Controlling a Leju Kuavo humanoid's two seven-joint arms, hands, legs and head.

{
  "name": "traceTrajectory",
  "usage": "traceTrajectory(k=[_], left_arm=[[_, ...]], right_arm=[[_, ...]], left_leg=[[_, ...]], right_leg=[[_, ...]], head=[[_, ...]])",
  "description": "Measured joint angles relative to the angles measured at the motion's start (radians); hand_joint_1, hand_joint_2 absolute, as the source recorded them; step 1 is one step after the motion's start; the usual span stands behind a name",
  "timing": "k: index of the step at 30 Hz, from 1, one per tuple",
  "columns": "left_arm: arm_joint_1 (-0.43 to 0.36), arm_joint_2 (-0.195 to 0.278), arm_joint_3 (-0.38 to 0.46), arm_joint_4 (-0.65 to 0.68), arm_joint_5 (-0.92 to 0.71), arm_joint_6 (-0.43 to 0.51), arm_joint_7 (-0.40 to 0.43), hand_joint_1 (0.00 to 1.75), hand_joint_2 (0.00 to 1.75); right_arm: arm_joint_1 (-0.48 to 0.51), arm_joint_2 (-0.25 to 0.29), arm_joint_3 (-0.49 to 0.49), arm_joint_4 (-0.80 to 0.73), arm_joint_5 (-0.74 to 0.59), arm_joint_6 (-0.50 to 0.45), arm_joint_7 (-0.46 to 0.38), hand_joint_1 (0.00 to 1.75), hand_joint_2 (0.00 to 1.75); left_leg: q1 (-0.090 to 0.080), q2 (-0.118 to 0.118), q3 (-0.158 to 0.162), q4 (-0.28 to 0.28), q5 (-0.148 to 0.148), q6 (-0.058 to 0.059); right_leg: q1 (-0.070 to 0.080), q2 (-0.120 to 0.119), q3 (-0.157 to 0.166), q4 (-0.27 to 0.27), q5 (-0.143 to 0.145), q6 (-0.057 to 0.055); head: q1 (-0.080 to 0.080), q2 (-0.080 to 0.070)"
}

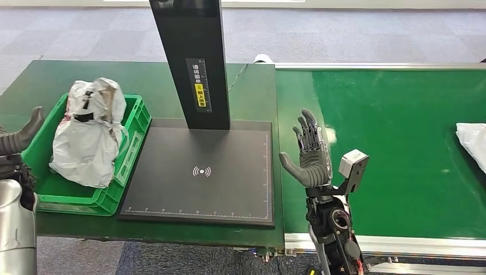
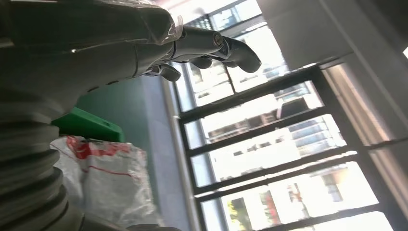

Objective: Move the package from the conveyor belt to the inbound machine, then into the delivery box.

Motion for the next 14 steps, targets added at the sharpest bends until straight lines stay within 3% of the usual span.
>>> traceTrajectory(k=[7, 14], left_arm=[[0.319, -0.134, -0.117, -0.402, -0.013, 0.005, -0.199, 0.0, 1.75], [0.48, -0.215, -0.226, -0.573, 0.04, -0.034, -0.24, 0.0, 1.75]], right_arm=[[0.018, 0.009, -0.004, 0.01, 0.003, 0.006, -0.021, 0.0, 1.75], [0.058, 0.016, -0.012, -0.006, 0.031, -0.007, -0.027, 0.0, 1.75]], left_leg=[[-0.001, 0.003, 0.0, 0.0, -0.003, 0.0], [-0.001, 0.002, 0.0, 0.0, -0.003, 0.001]], right_leg=[[-0.001, 0.003, -0.001, -0.001, -0.001, 0.001], [-0.001, 0.003, -0.001, -0.001, -0.002, 0.002]], head=[[0.001, 0.0], [0.001, 0.0]])
